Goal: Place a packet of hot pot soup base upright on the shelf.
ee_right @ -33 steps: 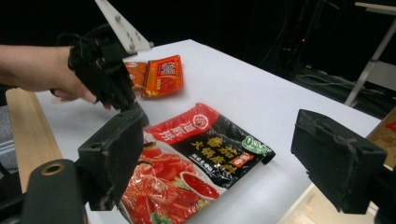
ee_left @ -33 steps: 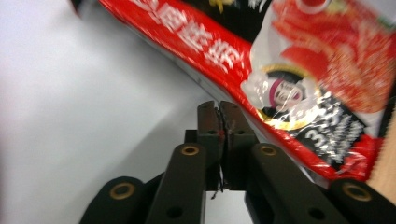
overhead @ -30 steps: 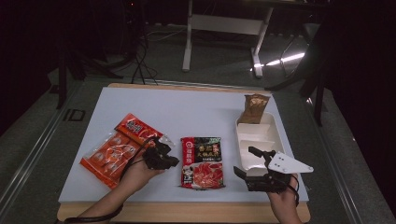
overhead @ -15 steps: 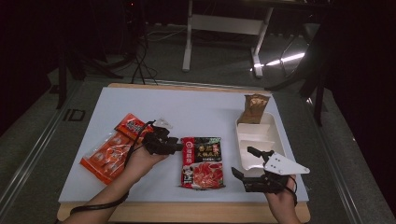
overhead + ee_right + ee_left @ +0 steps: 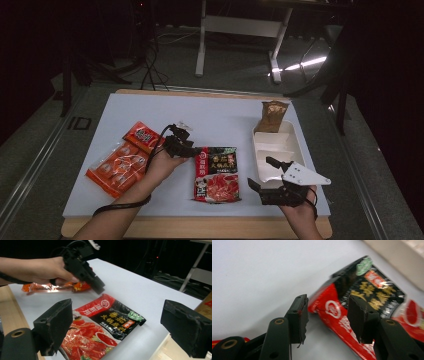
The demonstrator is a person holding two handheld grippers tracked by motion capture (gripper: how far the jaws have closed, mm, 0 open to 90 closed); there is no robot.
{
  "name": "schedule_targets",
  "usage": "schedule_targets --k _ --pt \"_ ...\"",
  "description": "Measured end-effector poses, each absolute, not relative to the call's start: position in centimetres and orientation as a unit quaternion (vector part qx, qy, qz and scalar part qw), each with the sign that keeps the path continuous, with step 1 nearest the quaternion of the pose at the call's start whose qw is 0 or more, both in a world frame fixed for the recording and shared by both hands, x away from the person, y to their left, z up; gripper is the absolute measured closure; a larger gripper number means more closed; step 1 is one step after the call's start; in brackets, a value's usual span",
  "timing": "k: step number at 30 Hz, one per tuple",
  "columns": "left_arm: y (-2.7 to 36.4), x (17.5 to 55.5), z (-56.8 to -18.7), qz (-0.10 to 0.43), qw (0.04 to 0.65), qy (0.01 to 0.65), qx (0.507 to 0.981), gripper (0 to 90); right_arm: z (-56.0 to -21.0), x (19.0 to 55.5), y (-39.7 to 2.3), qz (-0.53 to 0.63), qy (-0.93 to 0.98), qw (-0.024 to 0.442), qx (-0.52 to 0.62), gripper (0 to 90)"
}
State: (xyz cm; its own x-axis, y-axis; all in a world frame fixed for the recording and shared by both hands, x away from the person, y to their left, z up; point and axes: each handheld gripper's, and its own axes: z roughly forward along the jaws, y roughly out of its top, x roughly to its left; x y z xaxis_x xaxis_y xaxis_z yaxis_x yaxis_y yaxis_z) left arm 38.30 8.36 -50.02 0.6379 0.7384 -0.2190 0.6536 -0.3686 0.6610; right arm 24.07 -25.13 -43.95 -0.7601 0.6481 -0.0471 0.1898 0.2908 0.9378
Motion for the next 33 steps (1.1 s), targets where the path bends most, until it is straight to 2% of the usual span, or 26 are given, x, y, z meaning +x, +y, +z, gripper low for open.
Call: schedule_targets --k 5,12,20,22,25,27,29,33 --pt "8.1 39.2 -51.3 0.043 0.377 0.432 0.818 51.4 -44.0 24.0 -24.7 0.529 0.78 0.217 0.254 10.6" --pt "7.3 39.4 -52.4 0.035 0.349 0.431 0.831 52.3 -43.9 23.8 -24.6 0.528 0.781 0.212 0.257 13.0" --pt "6.8 39.7 -53.6 -0.017 0.355 0.44 0.825 56.1 -44.1 24.0 -24.4 0.515 0.788 0.217 0.257 13.4" --pt "6.6 39.6 -53.6 -0.009 0.352 0.445 0.824 60.7 -44.2 24.1 -24.4 0.518 0.788 0.209 0.259 13.5" --pt "6.6 39.7 -53.8 -0.011 0.354 0.458 0.816 75.0 -44.4 24.2 -24.4 0.514 0.791 0.207 0.26 13.6" --pt "6.6 39.7 -53.8 -0.009 0.355 0.457 0.815 77.8 -44.4 24.2 -24.4 0.514 0.791 0.205 0.26 13.7" --pt "6.1 39.2 -53.4 0.016 0.345 0.442 0.828 80.7 -44.4 24.1 -24.3 0.513 0.792 0.206 0.259 13.8" --pt "6.1 38.9 -52.3 0.022 0.355 0.428 0.831 84.7 -44.3 24.2 -24.3 0.512 0.791 0.206 0.263 15.0"
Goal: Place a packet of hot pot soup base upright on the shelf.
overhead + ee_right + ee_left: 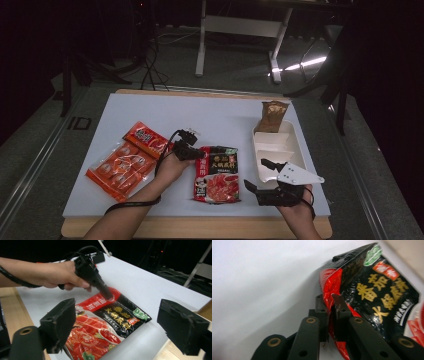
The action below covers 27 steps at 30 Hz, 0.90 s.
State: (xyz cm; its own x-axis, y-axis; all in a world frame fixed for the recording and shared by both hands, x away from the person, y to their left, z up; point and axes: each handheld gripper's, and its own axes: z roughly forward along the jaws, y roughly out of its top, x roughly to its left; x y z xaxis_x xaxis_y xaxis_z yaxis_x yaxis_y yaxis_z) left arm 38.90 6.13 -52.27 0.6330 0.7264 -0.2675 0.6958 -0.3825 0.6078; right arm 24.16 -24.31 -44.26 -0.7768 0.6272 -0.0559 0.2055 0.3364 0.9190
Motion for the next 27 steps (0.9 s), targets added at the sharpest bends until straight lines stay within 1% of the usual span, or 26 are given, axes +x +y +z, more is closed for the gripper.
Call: schedule_targets --k 5,9,13,16,18,19,20,24,25,27 --pt "6.1 38.1 -50.6 0.034 0.377 0.416 0.826 86.1 -44.2 24.4 -24.7 0.511 0.786 0.207 0.28 15.5" --pt "6.1 37.3 -49.2 0.039 0.403 0.407 0.819 86.2 -44.1 24.3 -24.7 0.513 0.785 0.208 0.278 11.9" --pt "6.2 36.0 -47.8 0.05 0.422 0.395 0.815 86.3 -43.9 24.5 -25.2 0.524 0.777 0.2 0.285 11.3" --pt "6.2 35.4 -46.9 0.049 0.422 0.389 0.817 86.1 -43.6 24.4 -25.5 0.528 0.772 0.209 0.284 11.0" --pt "6.2 35.4 -46.9 0.049 0.422 0.389 0.817 86.2 -43.4 24.4 -25.6 0.532 0.771 0.206 0.285 11.0" --pt "6.2 34.8 -46.3 0.054 0.427 0.379 0.819 86.2 -43.2 24.3 -25.9 0.532 0.768 0.207 0.291 13.2" --pt "6.2 34.6 -46.2 0.055 0.429 0.377 0.819 86.2 -43.1 24.3 -26.0 0.527 0.77 0.21 0.292 13.5" --pt "6.2 34.2 -45.9 0.054 0.438 0.371 0.817 86.5 -42.9 24.4 -26.2 0.524 0.767 0.233 0.287 13.6" --pt "6.3 33.8 -45.5 0.047 0.458 0.364 0.81 86.5 -42.9 24.4 -26.2 0.524 0.767 0.233 0.287 13.6" --pt "6.1 33.2 -45.1 0.054 0.462 0.356 0.81 86.7 -42.7 24.5 -26.3 0.524 0.767 0.245 0.277 13.7"
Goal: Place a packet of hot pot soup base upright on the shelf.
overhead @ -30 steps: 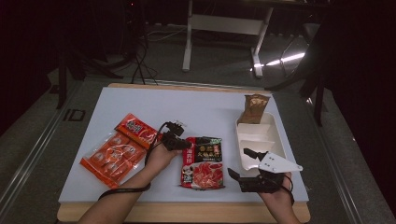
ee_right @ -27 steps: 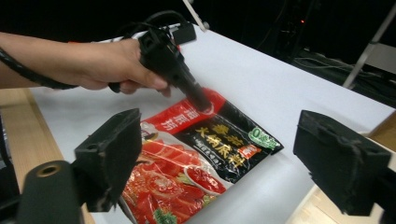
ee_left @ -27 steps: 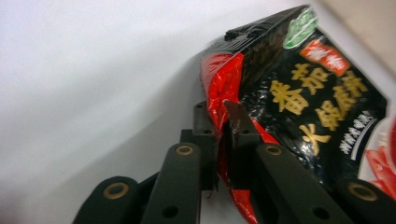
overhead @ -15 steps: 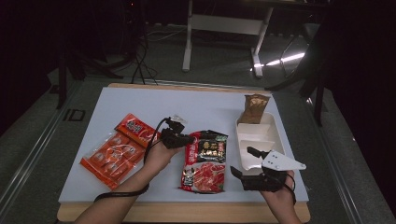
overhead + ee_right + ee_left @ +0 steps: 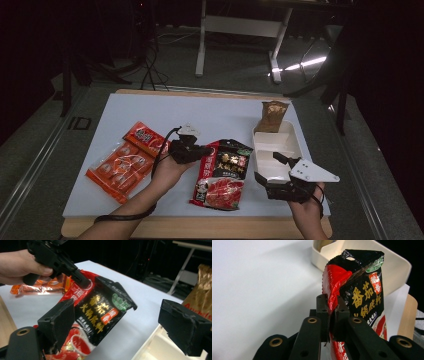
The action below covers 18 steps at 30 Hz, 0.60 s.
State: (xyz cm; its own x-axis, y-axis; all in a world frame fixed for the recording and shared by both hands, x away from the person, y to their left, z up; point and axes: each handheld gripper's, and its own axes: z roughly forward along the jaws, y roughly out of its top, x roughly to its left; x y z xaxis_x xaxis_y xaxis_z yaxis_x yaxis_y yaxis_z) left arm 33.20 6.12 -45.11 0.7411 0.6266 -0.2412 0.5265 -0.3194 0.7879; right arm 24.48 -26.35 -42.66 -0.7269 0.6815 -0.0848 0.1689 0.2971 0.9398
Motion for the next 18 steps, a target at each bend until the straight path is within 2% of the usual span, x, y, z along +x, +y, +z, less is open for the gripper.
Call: schedule_targets --k 6,14,18 --pt "5.8 31.5 -43.6 0.065 0.478 0.332 0.811 86.9 -41.8 24.6 -26.6 0.526 0.767 0.253 0.266 13.8" --pt "6.3 29.6 -41.2 0.102 0.511 0.307 0.797 86.9 -40.7 23.6 -26.6 0.529 0.774 0.229 0.264 9.9" --pt "7.3 29.9 -40.4 0.102 0.535 0.303 0.782 86.8 -40.7 23.6 -26.3 0.522 0.78 0.219 0.267 9.9"
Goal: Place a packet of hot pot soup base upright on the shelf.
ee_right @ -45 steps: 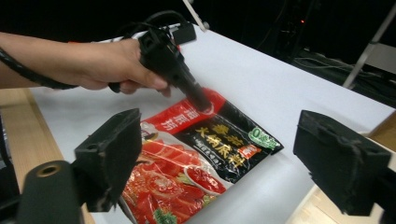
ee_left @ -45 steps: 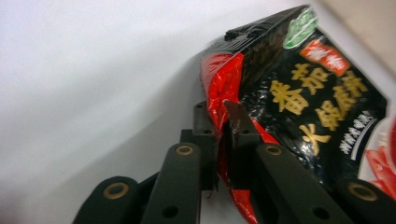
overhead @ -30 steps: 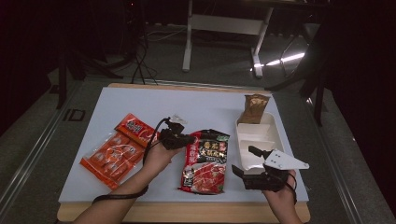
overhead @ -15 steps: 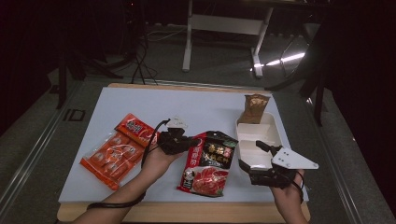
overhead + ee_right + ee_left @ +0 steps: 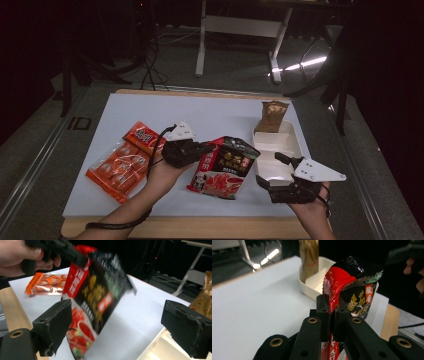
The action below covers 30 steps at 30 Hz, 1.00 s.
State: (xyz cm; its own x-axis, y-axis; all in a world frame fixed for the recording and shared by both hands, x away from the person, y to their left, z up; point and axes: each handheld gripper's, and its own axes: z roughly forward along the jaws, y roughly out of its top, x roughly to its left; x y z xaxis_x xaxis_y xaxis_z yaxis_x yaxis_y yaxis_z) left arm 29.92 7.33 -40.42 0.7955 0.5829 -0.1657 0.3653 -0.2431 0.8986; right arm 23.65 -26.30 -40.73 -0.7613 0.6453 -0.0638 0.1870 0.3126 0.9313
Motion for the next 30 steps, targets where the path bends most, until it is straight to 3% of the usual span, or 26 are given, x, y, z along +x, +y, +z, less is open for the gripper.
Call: schedule_targets --k 9,20,25,30 --pt "9.0 31.0 -40.4 0.094 0.595 0.285 0.745 86.4 -40.7 24.5 -25.7 0.531 0.772 0.198 0.288 10.2" --pt "8.9 31.0 -40.7 0.081 0.633 0.264 0.723 86.6 -40.0 26.9 -24.2 0.536 0.767 0.178 0.305 18.6" --pt "8.7 30.9 -40.8 0.07 0.646 0.264 0.713 86.6 -39.7 27.8 -23.4 0.542 0.766 0.163 0.303 30.5" --pt "8.5 30.7 -40.8 0.072 0.654 0.269 0.704 86.5 -39.3 27.8 -22.9 0.554 0.767 0.138 0.292 55.6"
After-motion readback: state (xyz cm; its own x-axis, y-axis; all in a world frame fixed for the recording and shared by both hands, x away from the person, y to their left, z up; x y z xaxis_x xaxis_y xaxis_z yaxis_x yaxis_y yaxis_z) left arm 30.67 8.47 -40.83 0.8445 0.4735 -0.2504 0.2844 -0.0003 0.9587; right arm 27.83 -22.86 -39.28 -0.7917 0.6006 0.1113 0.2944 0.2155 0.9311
